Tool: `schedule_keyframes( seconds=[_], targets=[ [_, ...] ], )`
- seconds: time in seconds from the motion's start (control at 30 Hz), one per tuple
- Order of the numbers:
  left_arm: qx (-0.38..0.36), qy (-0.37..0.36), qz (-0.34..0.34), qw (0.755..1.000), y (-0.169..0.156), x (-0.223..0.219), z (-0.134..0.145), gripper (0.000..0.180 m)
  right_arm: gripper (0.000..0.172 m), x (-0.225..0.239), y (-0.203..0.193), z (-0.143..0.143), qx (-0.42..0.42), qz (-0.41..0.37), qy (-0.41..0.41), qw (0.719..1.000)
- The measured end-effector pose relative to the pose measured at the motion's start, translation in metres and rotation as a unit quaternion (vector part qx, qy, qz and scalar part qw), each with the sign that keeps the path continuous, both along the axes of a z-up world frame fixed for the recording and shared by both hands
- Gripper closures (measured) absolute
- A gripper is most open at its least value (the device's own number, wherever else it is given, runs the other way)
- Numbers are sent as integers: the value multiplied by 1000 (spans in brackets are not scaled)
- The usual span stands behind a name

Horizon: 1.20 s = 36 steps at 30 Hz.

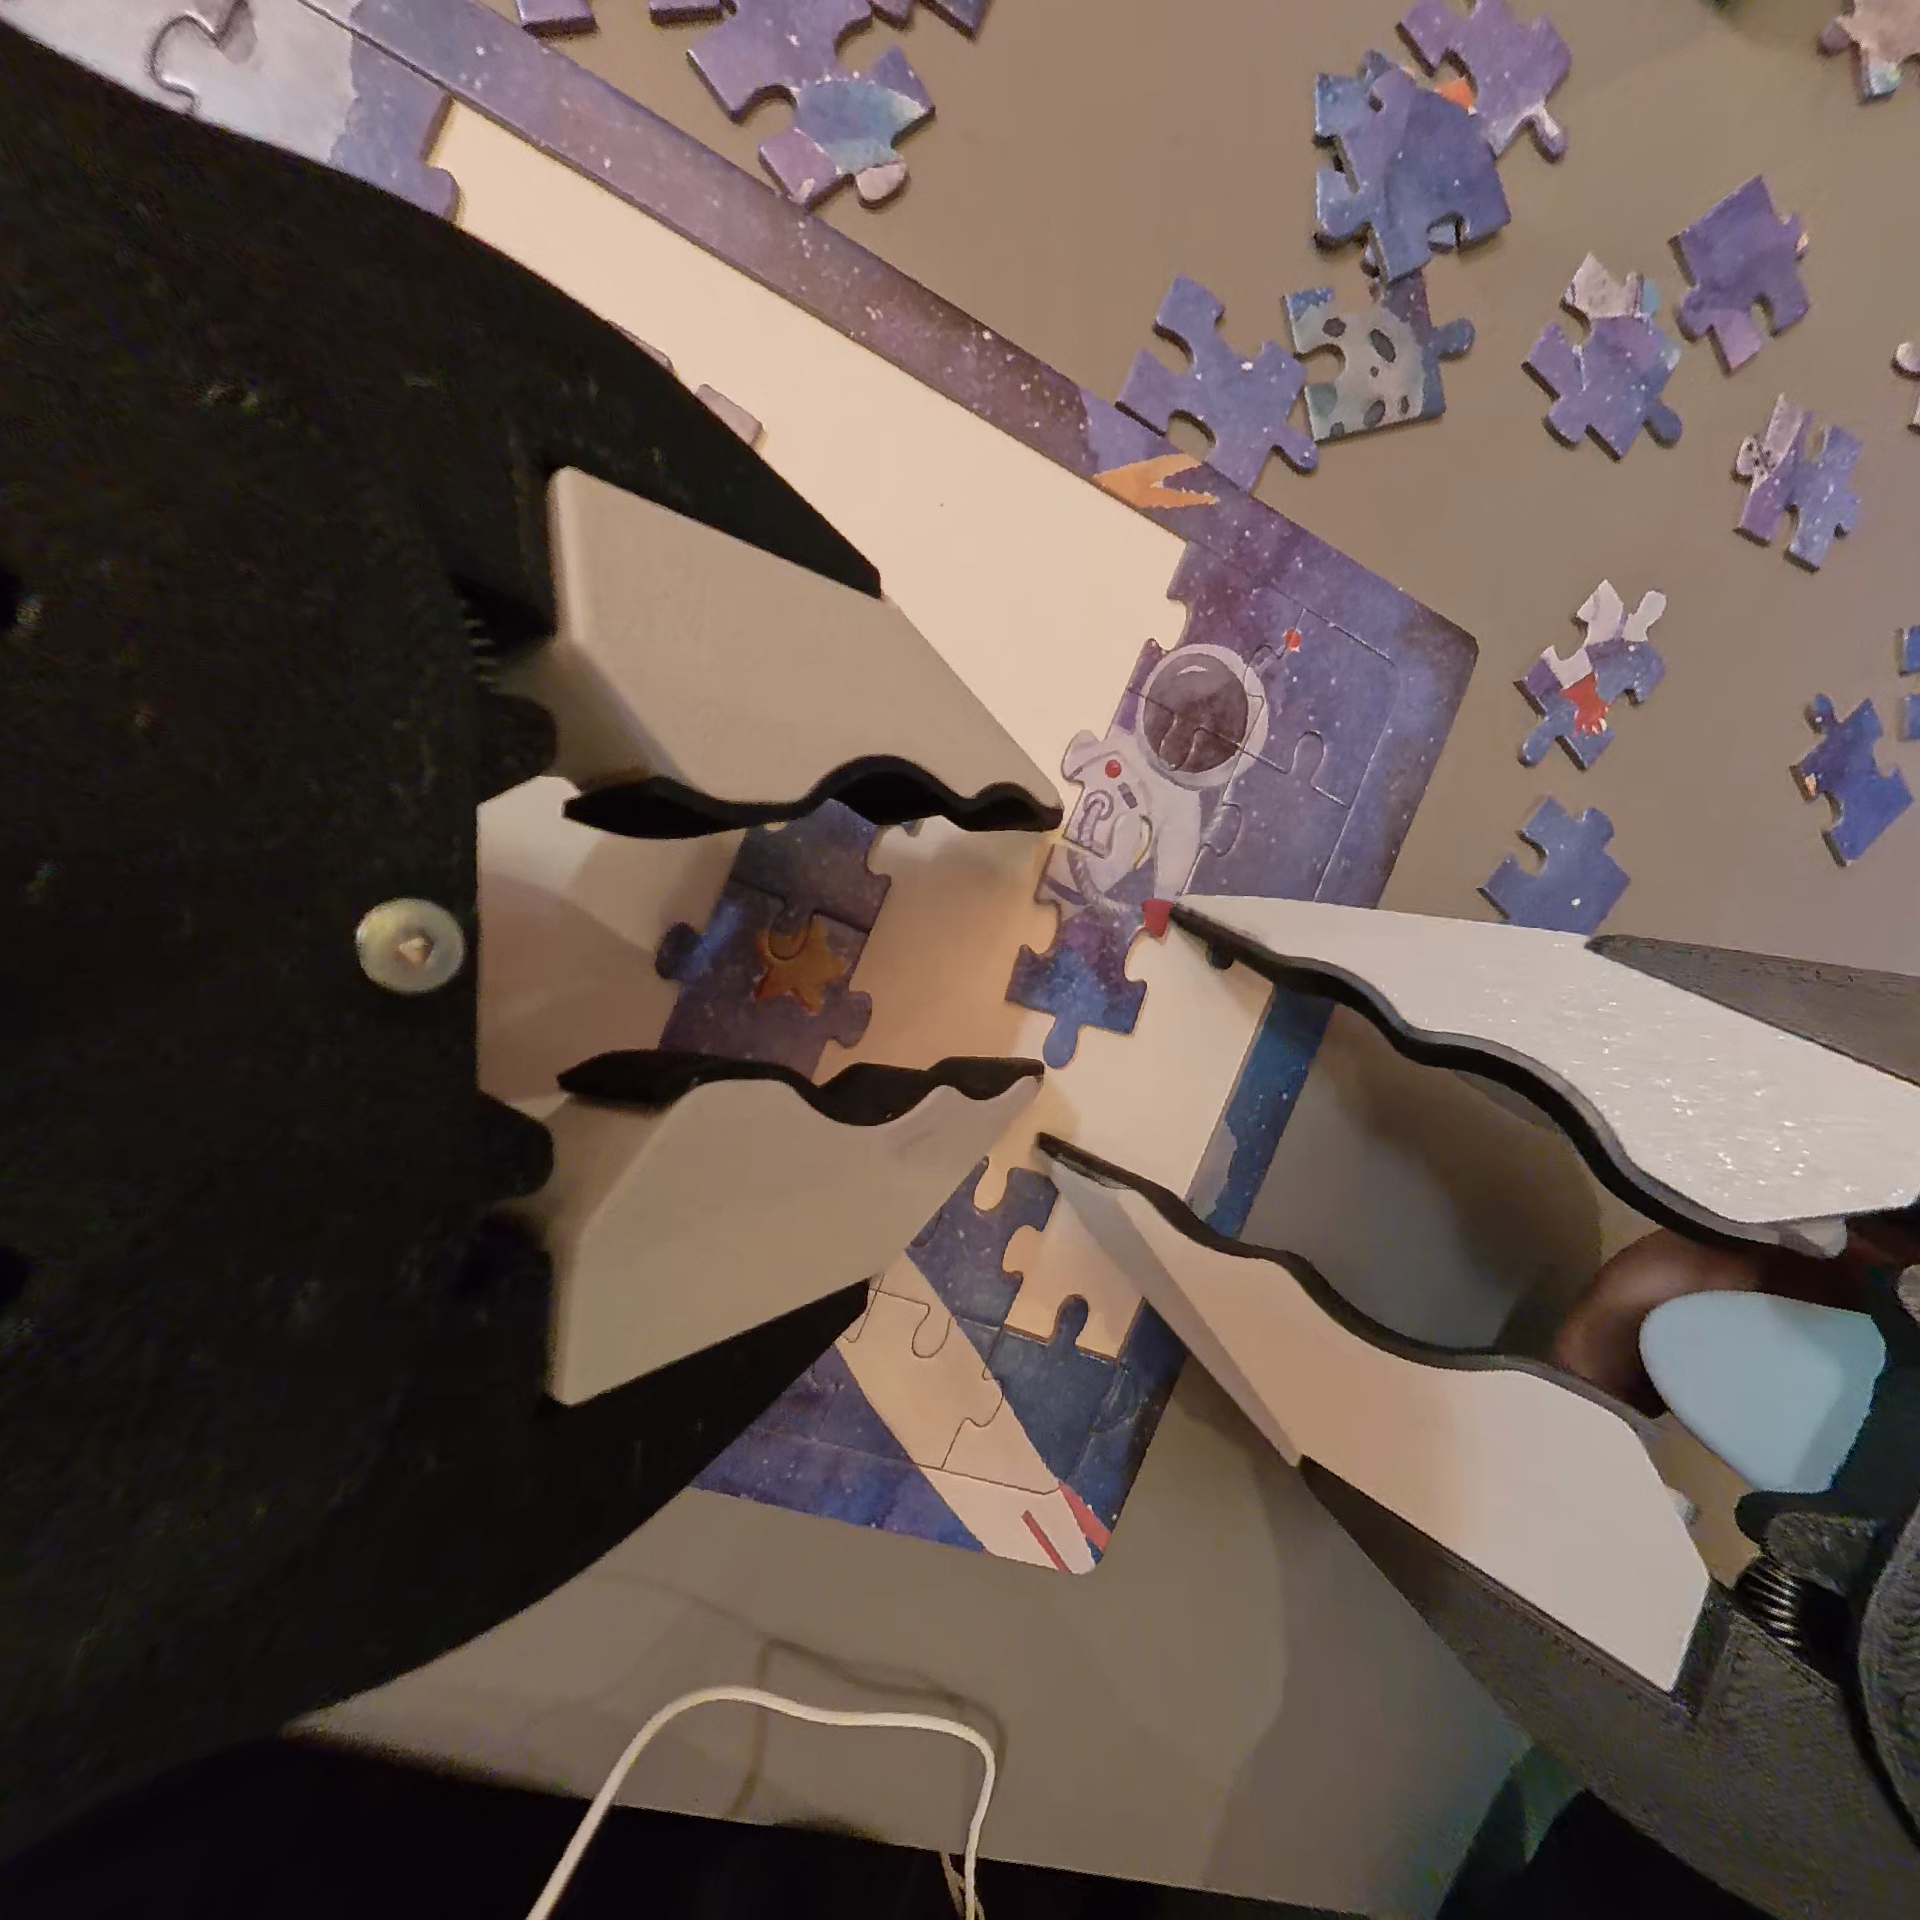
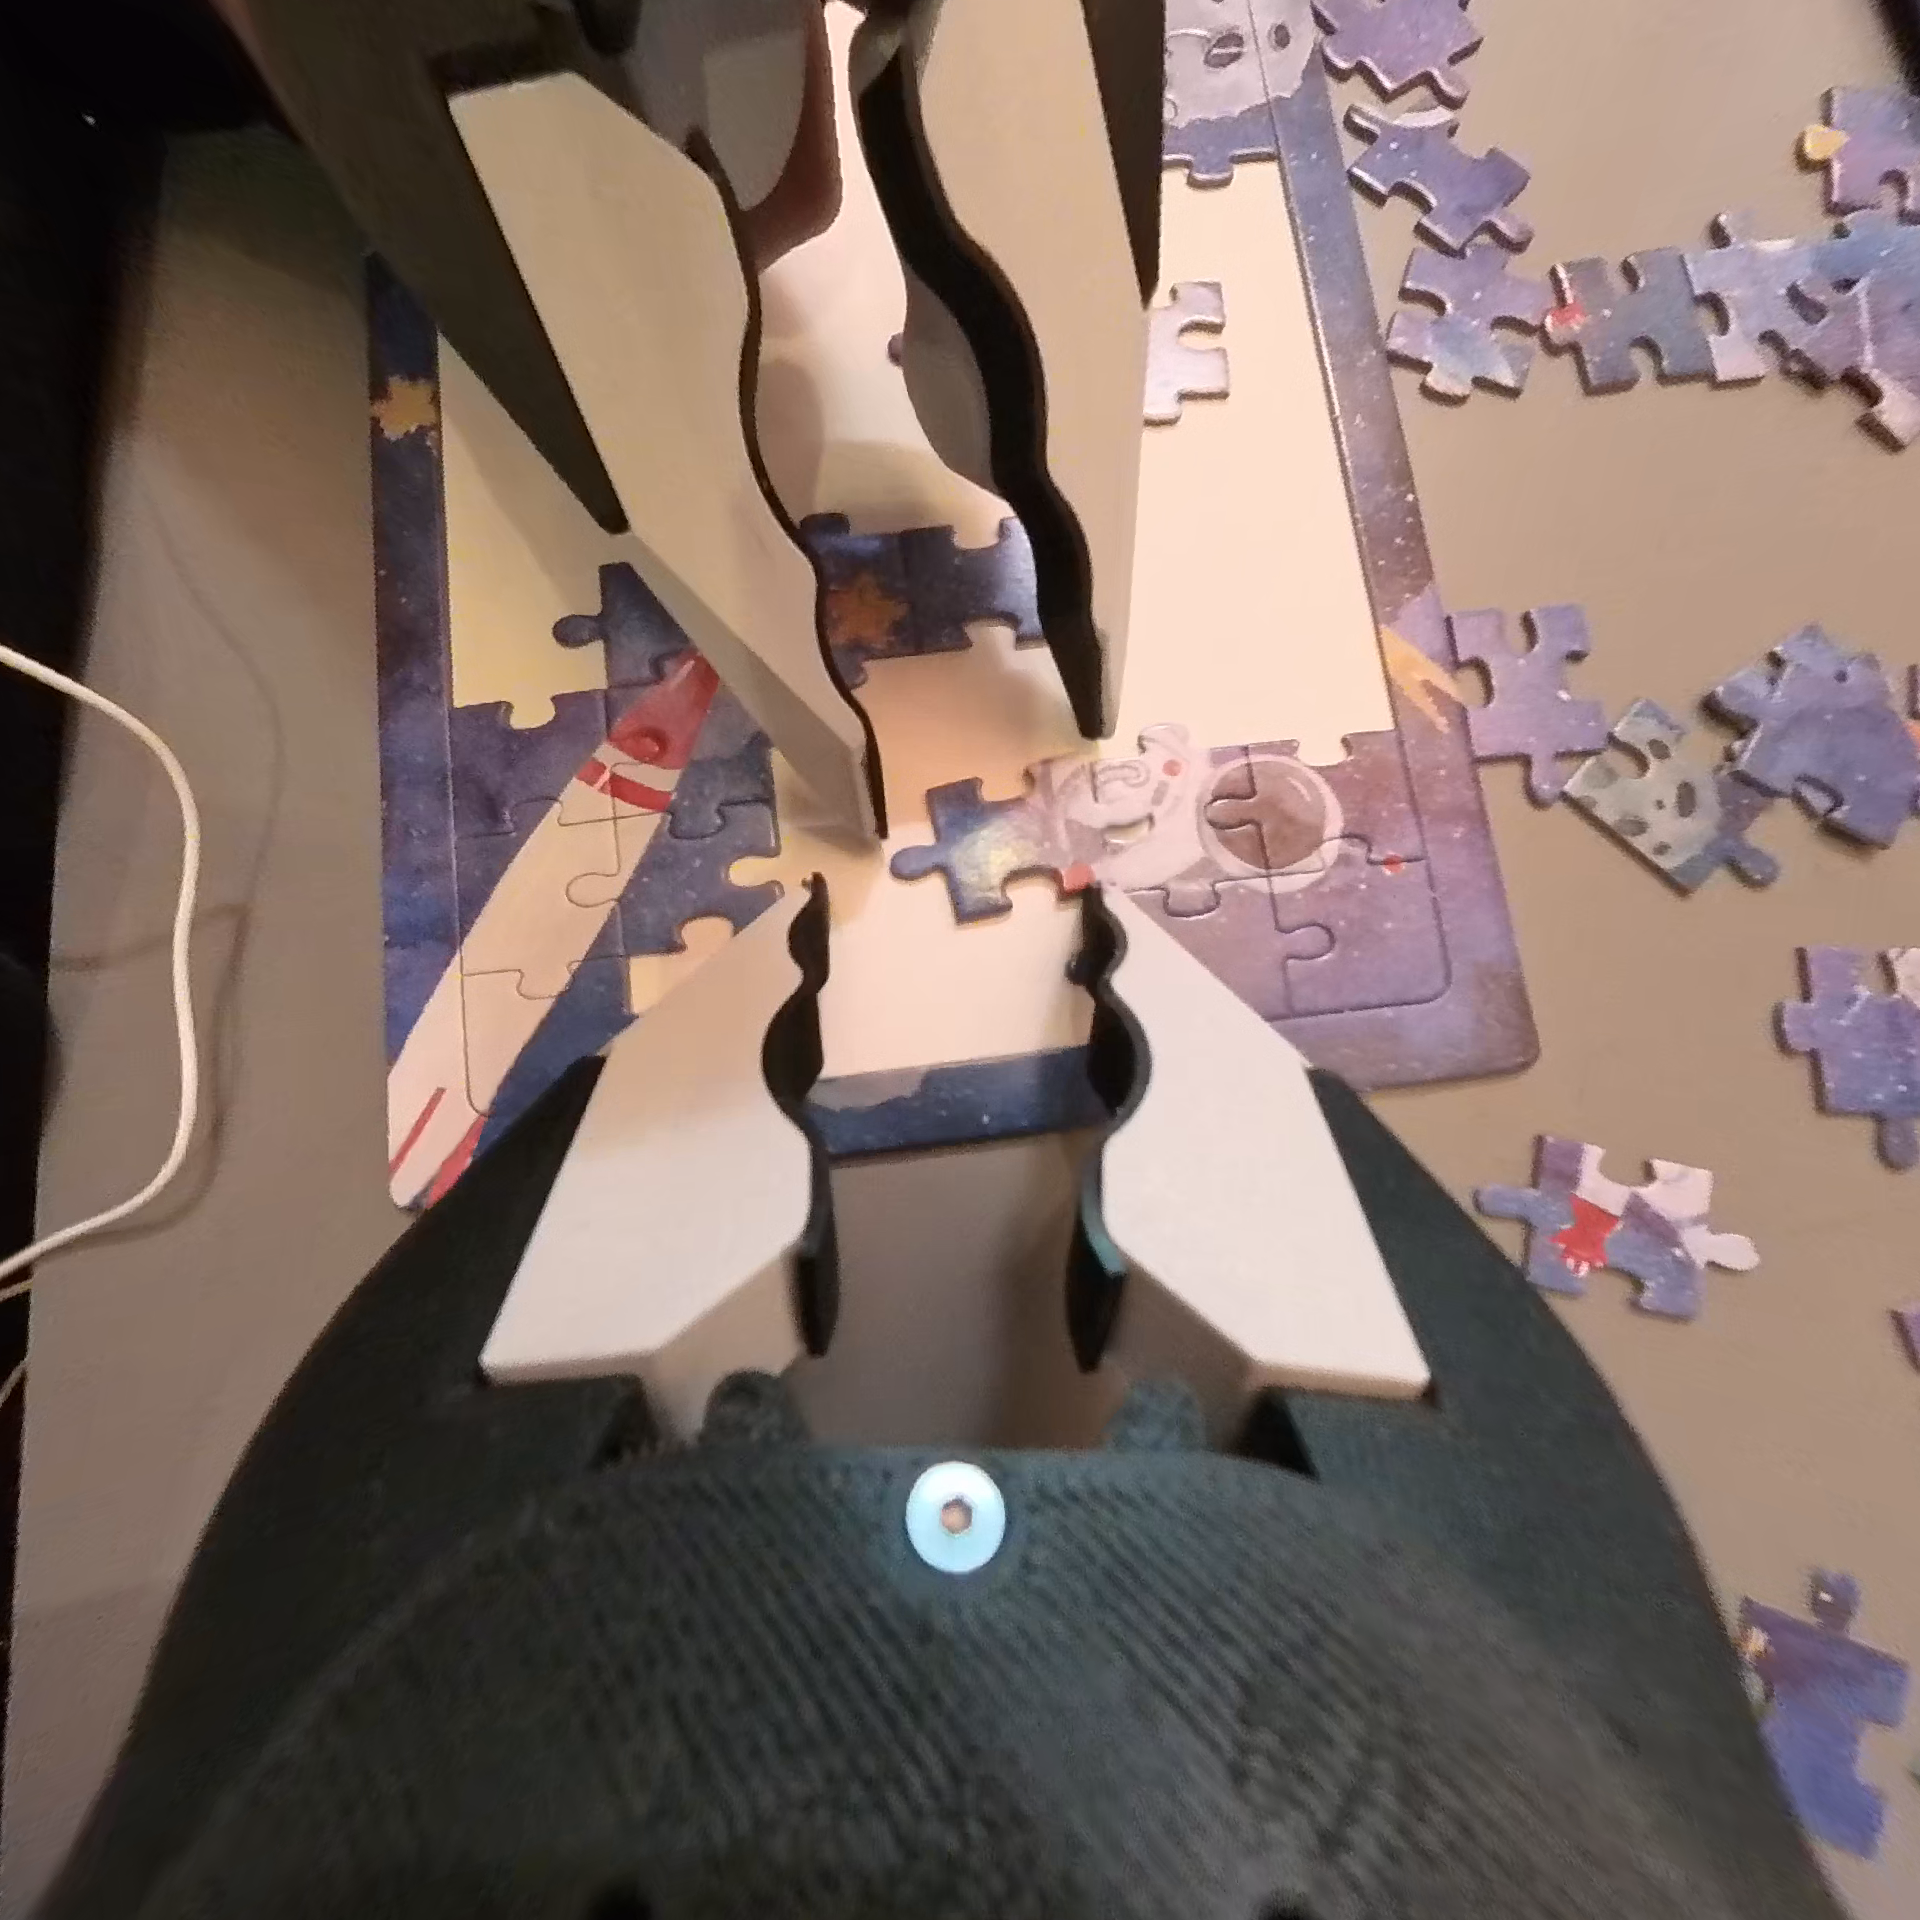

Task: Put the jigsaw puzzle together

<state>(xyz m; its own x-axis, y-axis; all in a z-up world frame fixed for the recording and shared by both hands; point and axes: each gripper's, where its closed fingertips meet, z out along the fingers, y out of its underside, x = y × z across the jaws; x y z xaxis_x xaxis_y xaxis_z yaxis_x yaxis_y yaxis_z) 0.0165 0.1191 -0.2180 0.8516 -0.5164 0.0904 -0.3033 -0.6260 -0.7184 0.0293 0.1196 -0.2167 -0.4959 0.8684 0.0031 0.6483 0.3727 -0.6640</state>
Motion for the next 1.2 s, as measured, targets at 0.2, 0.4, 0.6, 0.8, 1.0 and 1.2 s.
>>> schedule_keyframes(
  seconds=[0.2, 0.4, 0.6, 0.8, 1.0, 1.2],
  targets=[
    [-1, 1, 1, 1000, 0, 0, 0, 139, 123, 1, -1, 0, 4, -1, -1, 1000],
    [-2, 6, -1, 1000, -1, 1, 0, 144, 124, 4, -1, 0, 3, -2, -4, 1000],
    [-3, 5, 2, 1000, 0, 0, -1, 147, 130, 7, -3, 0, -1, -2, -7, 1000],
    [-2, 2, 4, 1000, 0, 0, 0, 148, 131, 7, -4, 1, -16, -2, -8, 1000],
    [-1, -3, 7, 1000, 1, 0, 0, 148, 130, 6, -1, 4, -23, -6, -2, 1000],
    [2, -2, 5, 1000, 1, 1, 1, 148, 128, -3, -5, 10, -25, 3, 16, 1000]
  ],
)
